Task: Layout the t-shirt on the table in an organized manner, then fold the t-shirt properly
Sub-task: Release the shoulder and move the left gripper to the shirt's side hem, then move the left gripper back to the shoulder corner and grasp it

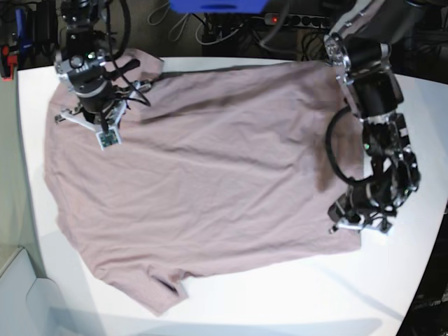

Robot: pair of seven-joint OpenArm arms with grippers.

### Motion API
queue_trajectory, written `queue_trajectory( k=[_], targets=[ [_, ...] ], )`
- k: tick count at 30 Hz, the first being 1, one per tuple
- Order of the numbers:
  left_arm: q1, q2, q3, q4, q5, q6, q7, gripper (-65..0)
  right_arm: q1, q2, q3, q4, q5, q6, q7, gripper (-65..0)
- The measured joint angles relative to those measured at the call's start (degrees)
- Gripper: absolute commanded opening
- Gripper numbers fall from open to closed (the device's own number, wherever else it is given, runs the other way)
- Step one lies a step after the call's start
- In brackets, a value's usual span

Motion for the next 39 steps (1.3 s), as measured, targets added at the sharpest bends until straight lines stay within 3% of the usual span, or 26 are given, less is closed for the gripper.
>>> queue_trajectory(
  k=[4,7,15,19,30,32,35,39],
  targets=[
    [-5.20,-1.07,6.43,-11.17,6.97,0.48,-12.26,-64.9,-1.27,0.57,3.50,0.09,0.35,0.00,0.00,-65.0],
    [-9.05,-1.79,9.46,-19.54,11.69,0.33,-17.64,-64.9,-1.90,0.55,6.34,0.09,0.02,0.02,-0.68,-65.0],
    [-14.47,-3.19,10.05,-40.13,21.09,-1.01,-37.59,-64.9,-1.68,0.24,14.67,0.13,0.44,0.02,-0.09,-65.0],
    [-14.49,-3.30,10.01,-41.48,25.79,-0.59,-42.05,-64.9,-1.64,0.22,18.64,0.13,0.26,0.02,0.02,-65.0],
    [-20.68,-3.37,10.01,-41.57,27.74,-0.26,-42.36,-64.9,-4.70,0.24,27.06,0.13,0.22,0.22,-0.09,-65.0],
    [-22.64,-3.50,10.01,-40.83,27.61,-0.24,-37.13,-64.9,-4.57,0.39,27.30,0.13,0.13,0.22,0.17,-65.0],
    [-22.08,-3.37,9.90,-34.95,27.50,-0.31,-24.30,-64.9,-4.57,0.37,27.32,0.13,0.42,0.22,0.15,-65.0],
    [-14.64,-3.04,9.90,-21.57,27.65,-0.35,-14.34,-64.9,-4.42,0.33,27.34,0.13,0.46,0.22,0.20,-65.0]
  ],
)
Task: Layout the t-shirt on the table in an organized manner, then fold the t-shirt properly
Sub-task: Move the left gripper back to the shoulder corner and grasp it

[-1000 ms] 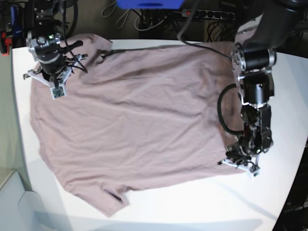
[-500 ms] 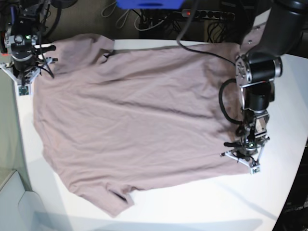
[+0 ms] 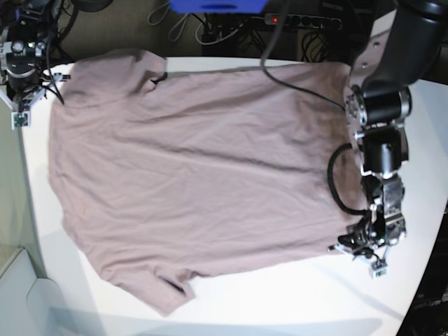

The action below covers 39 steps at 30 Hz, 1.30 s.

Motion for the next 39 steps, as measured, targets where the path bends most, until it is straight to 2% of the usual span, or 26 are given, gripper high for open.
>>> queue_trajectory(
  k=[3,6,10,17,20,24,32,36,37,39],
  targets=[
    [7.65,0.81,0.07,7.37,0.00,-0.02,1.64,-64.9,0.17,0.17,-0.39,0.00,0.09,0.00,0.00,-65.0],
    [11.34,1.57,0.15,7.98,-0.09,-0.02,1.84,-64.9,0.66,0.11,-0.35,0.00,-0.09,0.00,-0.17,-65.0],
    [12.68,1.33,0.17,6.78,0.11,-0.02,-5.51,-64.9,1.66,0.07,-0.33,0.00,-0.02,0.00,0.17,-65.0],
    [9.14,-1.27,0.59,-7.02,-0.42,-0.90,-20.81,-64.9,1.22,0.11,-0.04,-0.02,-0.04,0.00,-0.11,-65.0],
    [6.32,-3.34,5.62,-13.81,-0.48,-0.70,-27.45,-64.9,-0.17,0.22,-0.02,0.00,-0.07,0.00,0.13,-65.0],
    [2.80,-4.09,12.96,-19.74,0.20,0.72,-31.95,-64.9,-0.96,0.24,-0.02,0.00,-0.04,0.00,-0.39,-65.0],
    [-1.60,-3.65,15.45,-21.49,0.15,-0.02,-29.79,-64.9,-3.45,0.15,-0.02,0.00,-0.24,0.00,-0.66,-65.0],
    [-4.02,-5.40,15.04,-20.17,-0.22,-0.04,-30.27,-65.0,-3.02,0.20,-0.02,0.00,-0.04,0.00,0.00,-65.0],
    [-3.98,-5.86,15.04,-18.78,-0.24,-0.07,-29.53,-65.0,-3.08,0.17,-0.02,0.00,-0.04,0.00,-0.04,-65.0],
    [-2.91,-7.02,15.04,-14.45,-0.72,-0.15,-24.50,-65.0,-3.15,0.02,-0.02,0.00,-0.07,0.00,-0.07,-65.0]
  ],
)
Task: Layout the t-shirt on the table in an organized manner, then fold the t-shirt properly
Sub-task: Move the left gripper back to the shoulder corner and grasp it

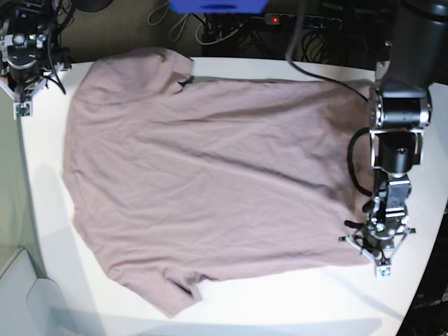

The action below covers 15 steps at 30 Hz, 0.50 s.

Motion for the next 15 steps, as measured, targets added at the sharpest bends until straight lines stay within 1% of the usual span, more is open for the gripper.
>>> queue_trajectory(
  k=[2,3,4,7,9,11,12,13,15],
  targets=[
    [2.29,-1.33,0.00,6.49,-4.00,0.46,6.64,-65.0,0.44,-0.20,-0.07,0.00,0.00,0.00,-0.11,-65.0],
    [3.89,-2.19,0.00,10.60,-6.60,0.24,10.93,-65.0,0.74,-0.20,-0.20,0.00,0.07,0.00,0.07,-65.0],
    [5.77,-3.30,0.04,14.82,-10.47,-0.04,14.47,-65.0,0.87,-0.17,-0.39,0.00,0.13,0.00,0.13,-65.0],
    [12.48,-7.15,0.04,28.57,-20.94,0.50,23.93,-65.0,2.21,-0.26,-1.60,-0.04,-0.35,0.00,-0.46,-65.0],
    [17.09,-9.55,0.02,36.76,-26.21,0.22,28.89,-65.0,3.10,-0.35,-2.54,-0.04,0.11,0.00,-0.02,-65.0],
    [21.68,-11.15,-1.66,43.25,-30.27,0.42,31.98,-65.0,3.39,-0.48,-2.93,-0.02,0.57,0.02,0.31,-65.0],
    [24.50,-11.23,-3.74,46.77,-31.58,0.42,33.51,-65.0,3.52,-0.92,-2.73,-0.02,0.35,0.02,0.15,-65.0],
    [27.34,-11.08,-6.56,49.72,-32.59,0.37,35.01,-65.0,4.42,-2.01,-2.21,-0.11,-0.04,0.04,-0.90,-65.0],
    [33.88,-10.69,-13.09,55.76,-33.33,0.09,36.48,-65.0,6.10,-3.34,-1.57,-0.15,-0.07,0.04,-0.83,-65.0]
  ],
)
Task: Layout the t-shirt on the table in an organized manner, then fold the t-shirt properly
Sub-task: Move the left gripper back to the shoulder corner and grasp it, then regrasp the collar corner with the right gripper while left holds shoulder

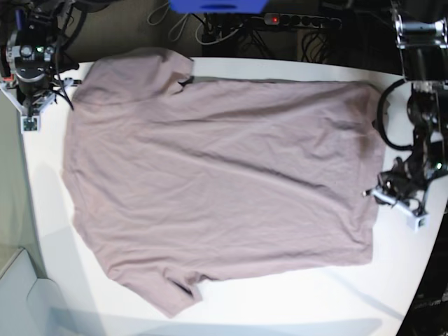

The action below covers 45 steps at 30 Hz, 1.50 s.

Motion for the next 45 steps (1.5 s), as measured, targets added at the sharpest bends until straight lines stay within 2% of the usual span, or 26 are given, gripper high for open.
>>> queue_trajectory(
  k=[3,5,10,12,15,18,20,23,24,29,31,34,38,39,41,45],
  targets=[
    [8.52,1.68,-8.81,7.21,1.38,0.44,1.81,-64.0,1.38,-0.28,0.13,0.02,0.35,0.02,1.07,-65.0],
    [13.33,2.58,-13.35,11.78,0.46,0.00,3.93,-59.9,1.11,-0.79,0.04,0.02,0.13,0.11,0.28,-65.0],
    [23.87,2.75,-20.44,22.64,0.17,0.02,6.03,-34.9,2.60,-0.74,0.07,-0.13,0.15,0.13,0.44,-65.0],
    [28.37,4.63,-22.93,26.25,0.07,-0.17,5.31,-30.5,2.80,-0.79,0.00,-0.11,0.37,0.11,0.68,-65.0],
    [34.73,6.08,-24.44,26.77,0.72,-0.13,6.08,-30.6,2.78,-0.68,-0.04,-0.13,0.33,0.13,0.66,-65.0],
    [37.27,7.17,-24.50,25.62,0.90,-0.13,5.84,-30.6,2.80,-0.61,0.07,-0.17,0.09,0.13,0.66,-65.0],
    [37.99,7.23,-24.35,25.09,0.04,-0.17,5.22,-30.6,2.82,-0.66,0.04,-0.17,0.11,0.31,0.68,-65.0],
    [38.38,7.34,-24.37,22.32,0.92,-0.13,4.61,-30.6,2.78,-0.76,0.11,-0.17,0.07,4.68,0.66,-65.0],
    [38.36,7.41,-24.37,21.46,0.92,-0.13,3.41,-30.6,2.78,-0.76,0.09,-0.17,0.11,5.18,0.46,-65.0],
    [35.91,7.23,-22.18,18.14,6.14,-0.09,1.88,-30.6,2.82,-0.74,0.35,-1.42,0.11,5.57,0.85,-65.0],
    [34.05,7.39,-20.92,16.87,6.82,-4.39,1.77,-30.6,2.78,-0.83,0.39,-2.56,0.09,5.73,0.37,-65.0],
    [31.43,7.98,-20.79,15.91,9.51,-8.79,1.95,-30.6,2.60,-0.87,0.39,-2.73,0.09,5.73,0.87,-65.0],
    [30.84,10.82,-20.72,15.96,12.83,-12.22,1.97,-30.6,2.43,-0.92,0.44,-2.73,0.11,5.73,0.55,-65.0],
    [30.75,11.10,-20.63,15.69,14.27,-12.22,1.97,-30.6,2.45,-0.90,0.46,-2.73,0.09,5.73,0.44,-65.0],
    [29.33,11.06,-20.68,14.95,16.87,-13.27,2.64,-30.6,2.45,-0.79,0.48,-2.73,0.09,5.73,0.44,-65.0],
    [27.41,11.02,-17.59,12.74,17.51,-14.99,1.18,-30.6,1.44,-0.79,0.48,-2.69,0.11,5.73,0.46,-65.0]
  ],
)
